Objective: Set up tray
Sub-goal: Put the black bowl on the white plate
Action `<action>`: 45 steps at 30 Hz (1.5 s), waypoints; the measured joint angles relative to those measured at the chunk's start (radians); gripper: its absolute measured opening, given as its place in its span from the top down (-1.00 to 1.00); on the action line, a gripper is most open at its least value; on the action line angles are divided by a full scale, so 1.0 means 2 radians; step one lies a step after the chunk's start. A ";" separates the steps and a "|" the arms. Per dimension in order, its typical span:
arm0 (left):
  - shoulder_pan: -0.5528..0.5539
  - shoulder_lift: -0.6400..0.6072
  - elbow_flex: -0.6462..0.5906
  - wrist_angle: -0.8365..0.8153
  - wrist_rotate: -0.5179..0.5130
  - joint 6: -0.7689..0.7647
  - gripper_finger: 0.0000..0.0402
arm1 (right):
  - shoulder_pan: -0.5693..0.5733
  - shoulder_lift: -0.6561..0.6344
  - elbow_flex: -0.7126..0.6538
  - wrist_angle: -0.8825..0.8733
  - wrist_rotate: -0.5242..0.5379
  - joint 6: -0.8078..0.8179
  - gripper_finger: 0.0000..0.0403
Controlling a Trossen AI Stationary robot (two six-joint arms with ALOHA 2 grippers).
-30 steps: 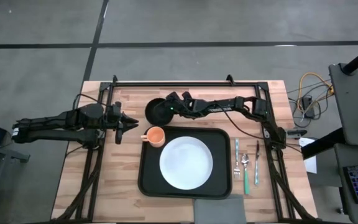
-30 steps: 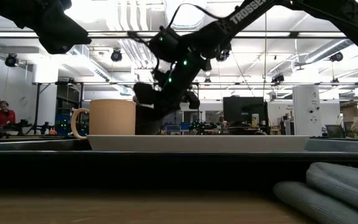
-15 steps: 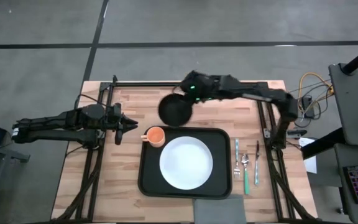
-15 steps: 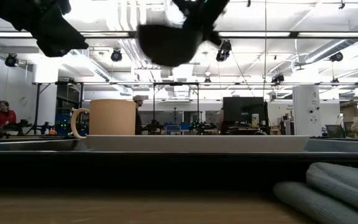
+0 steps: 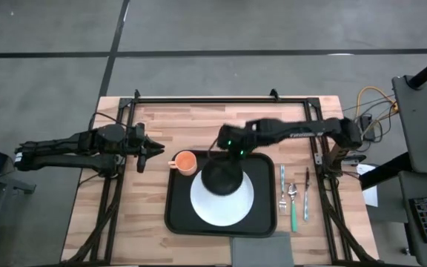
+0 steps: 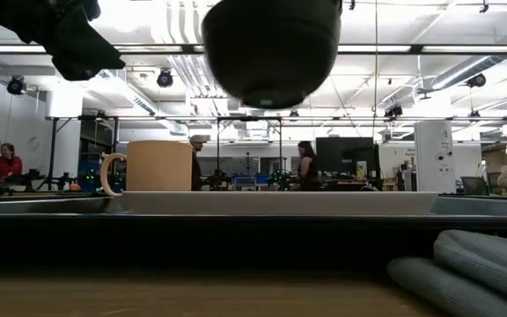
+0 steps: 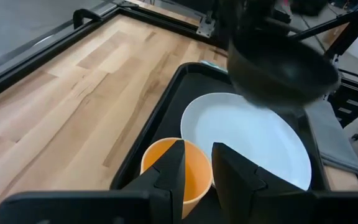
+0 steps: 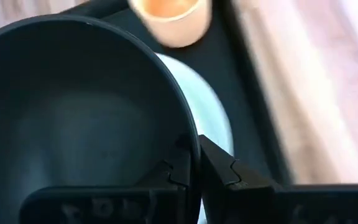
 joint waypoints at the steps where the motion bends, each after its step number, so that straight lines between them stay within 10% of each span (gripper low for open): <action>1: 0.000 0.000 0.000 0.000 0.000 0.000 0.69 | 0.006 0.003 -0.011 0.016 0.000 0.001 0.96; 20: 0.000 0.000 0.000 0.004 0.000 0.002 0.69 | 0.042 0.006 -0.194 0.220 -0.004 0.073 0.96; 45: 0.000 0.000 0.000 0.013 0.000 0.002 0.69 | 0.049 0.006 -0.237 0.272 0.029 0.047 0.96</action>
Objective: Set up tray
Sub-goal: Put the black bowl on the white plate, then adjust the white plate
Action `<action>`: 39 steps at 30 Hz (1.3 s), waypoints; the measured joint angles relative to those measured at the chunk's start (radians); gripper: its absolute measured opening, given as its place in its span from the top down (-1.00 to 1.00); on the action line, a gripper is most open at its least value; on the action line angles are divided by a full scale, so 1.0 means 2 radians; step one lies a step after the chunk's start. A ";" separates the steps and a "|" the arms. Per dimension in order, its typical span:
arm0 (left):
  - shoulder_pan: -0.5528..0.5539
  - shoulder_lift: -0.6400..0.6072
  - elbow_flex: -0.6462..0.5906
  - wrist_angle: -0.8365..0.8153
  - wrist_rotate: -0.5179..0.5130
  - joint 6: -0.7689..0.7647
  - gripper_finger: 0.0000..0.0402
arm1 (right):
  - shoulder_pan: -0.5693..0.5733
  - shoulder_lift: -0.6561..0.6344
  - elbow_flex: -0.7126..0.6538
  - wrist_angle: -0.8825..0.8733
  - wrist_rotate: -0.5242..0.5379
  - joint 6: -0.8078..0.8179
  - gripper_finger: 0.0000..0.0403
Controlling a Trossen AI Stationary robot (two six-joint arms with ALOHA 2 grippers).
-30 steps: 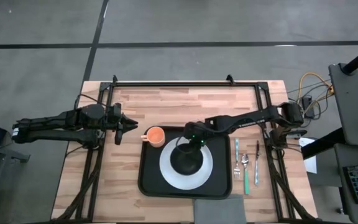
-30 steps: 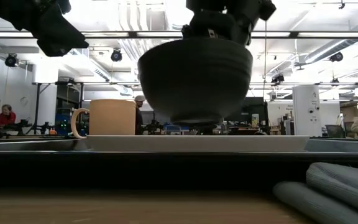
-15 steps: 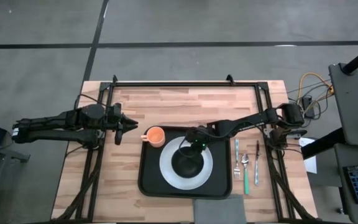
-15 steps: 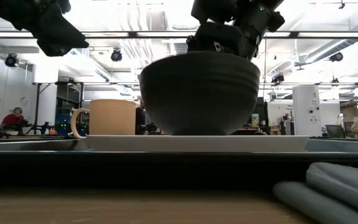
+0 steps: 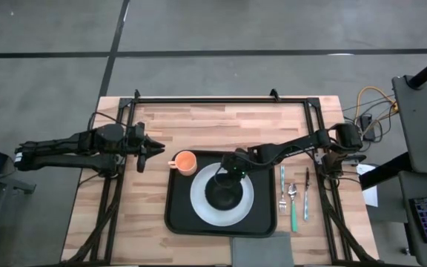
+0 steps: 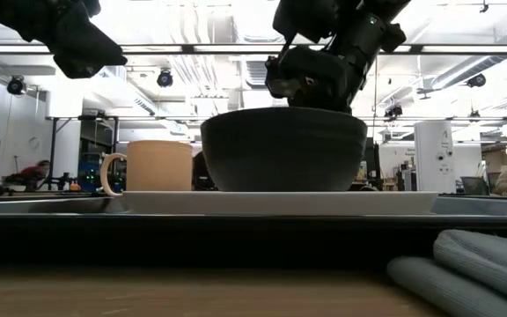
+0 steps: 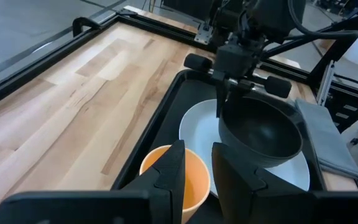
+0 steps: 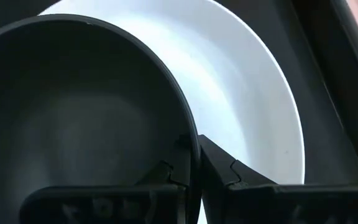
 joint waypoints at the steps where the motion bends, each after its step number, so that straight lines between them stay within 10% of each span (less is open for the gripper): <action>1: 0.000 0.000 0.000 0.000 0.000 0.000 0.69 | 0.000 0.001 0.000 0.003 0.000 -0.001 0.96; 23: 0.000 0.000 0.000 -0.001 0.013 0.000 0.69 | 0.000 0.001 0.032 0.003 -0.002 -0.052 0.58; 39: 0.000 0.000 0.000 -0.005 0.025 0.006 0.69 | 0.096 -0.020 0.087 -0.284 0.042 -0.003 0.22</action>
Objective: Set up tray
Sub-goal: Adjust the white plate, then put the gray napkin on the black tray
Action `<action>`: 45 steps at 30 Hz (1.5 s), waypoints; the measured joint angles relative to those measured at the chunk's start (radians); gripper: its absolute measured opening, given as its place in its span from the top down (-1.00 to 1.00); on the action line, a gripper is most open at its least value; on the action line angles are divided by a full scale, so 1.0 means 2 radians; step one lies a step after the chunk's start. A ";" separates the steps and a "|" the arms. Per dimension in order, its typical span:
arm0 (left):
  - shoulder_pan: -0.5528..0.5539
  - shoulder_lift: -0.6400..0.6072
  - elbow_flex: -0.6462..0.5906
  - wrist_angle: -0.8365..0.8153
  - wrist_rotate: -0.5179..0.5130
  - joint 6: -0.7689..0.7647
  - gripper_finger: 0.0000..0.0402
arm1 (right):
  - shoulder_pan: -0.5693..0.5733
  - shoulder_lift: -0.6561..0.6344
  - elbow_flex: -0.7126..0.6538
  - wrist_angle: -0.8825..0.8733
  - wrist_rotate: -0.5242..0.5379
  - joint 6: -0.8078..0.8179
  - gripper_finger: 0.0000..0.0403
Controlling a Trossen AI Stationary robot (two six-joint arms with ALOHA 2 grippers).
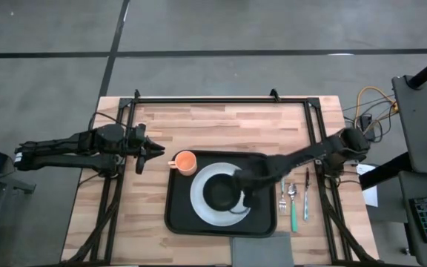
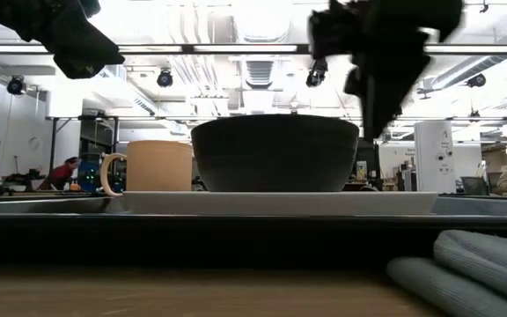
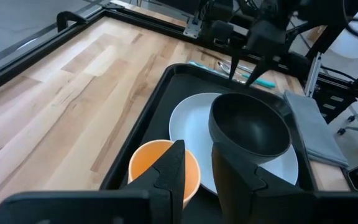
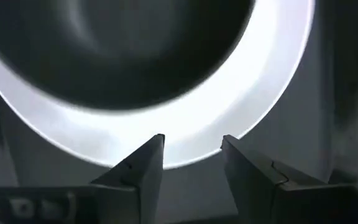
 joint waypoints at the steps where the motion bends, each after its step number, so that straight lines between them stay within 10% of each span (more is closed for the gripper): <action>1: 0.000 0.000 0.000 0.000 0.000 0.000 0.69 | 0.009 0.000 -0.008 0.000 0.001 0.009 0.20; 32: 0.000 0.000 0.000 0.000 0.000 -0.006 0.69 | 0.032 -0.002 -0.140 0.183 0.023 0.028 0.05; 45: 0.000 0.000 0.000 0.001 0.010 -0.015 0.69 | 0.038 -0.035 -0.082 0.027 0.045 0.119 0.05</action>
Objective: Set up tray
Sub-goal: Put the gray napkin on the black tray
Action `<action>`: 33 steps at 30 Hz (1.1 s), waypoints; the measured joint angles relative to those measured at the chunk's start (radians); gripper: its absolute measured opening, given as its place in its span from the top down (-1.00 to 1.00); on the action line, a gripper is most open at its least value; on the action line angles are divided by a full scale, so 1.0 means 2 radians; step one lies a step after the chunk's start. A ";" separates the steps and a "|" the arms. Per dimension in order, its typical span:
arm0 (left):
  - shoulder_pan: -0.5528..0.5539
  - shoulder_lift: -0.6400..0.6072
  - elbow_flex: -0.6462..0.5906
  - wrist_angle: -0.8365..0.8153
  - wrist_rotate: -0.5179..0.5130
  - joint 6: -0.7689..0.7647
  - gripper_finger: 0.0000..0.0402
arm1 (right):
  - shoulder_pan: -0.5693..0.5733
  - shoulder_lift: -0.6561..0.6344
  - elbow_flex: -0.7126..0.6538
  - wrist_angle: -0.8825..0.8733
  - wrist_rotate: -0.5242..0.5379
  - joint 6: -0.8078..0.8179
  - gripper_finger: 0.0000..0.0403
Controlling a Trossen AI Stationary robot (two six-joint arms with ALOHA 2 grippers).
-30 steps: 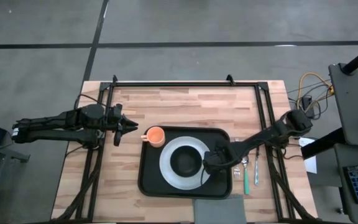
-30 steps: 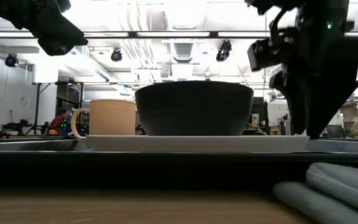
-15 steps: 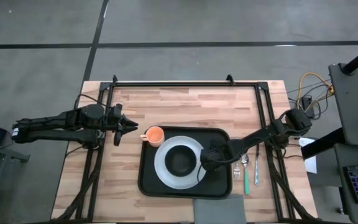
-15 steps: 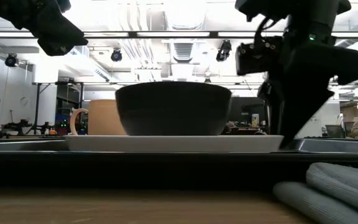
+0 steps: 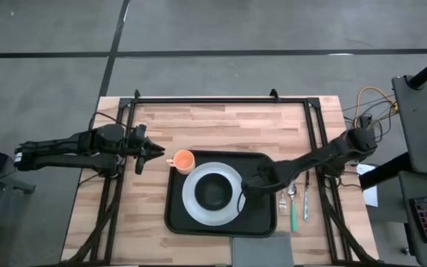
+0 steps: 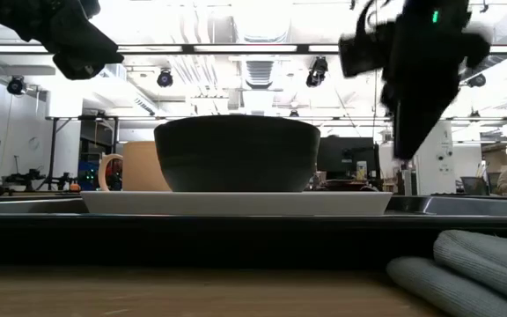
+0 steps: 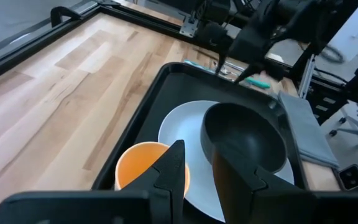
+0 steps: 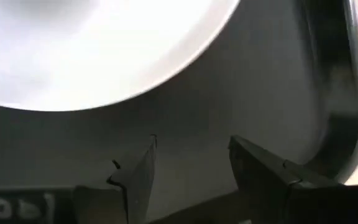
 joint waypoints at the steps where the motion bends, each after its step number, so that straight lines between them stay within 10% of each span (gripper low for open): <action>1: 0.000 0.000 0.000 0.000 0.000 -0.004 0.69 | 0.010 -0.007 0.005 -0.001 -0.022 0.014 0.04; 8: 0.000 0.001 0.000 0.000 0.000 -0.015 0.69 | 0.107 -0.020 0.085 0.017 -0.085 -0.002 -0.01; 22: -0.023 0.100 0.000 0.146 -0.049 -0.112 0.71 | 0.135 0.001 0.188 0.003 0.069 -0.002 -0.01; 33: -0.183 0.254 0.094 0.205 -0.252 -0.154 0.88 | 0.167 -0.001 0.185 -0.184 0.142 0.072 -0.01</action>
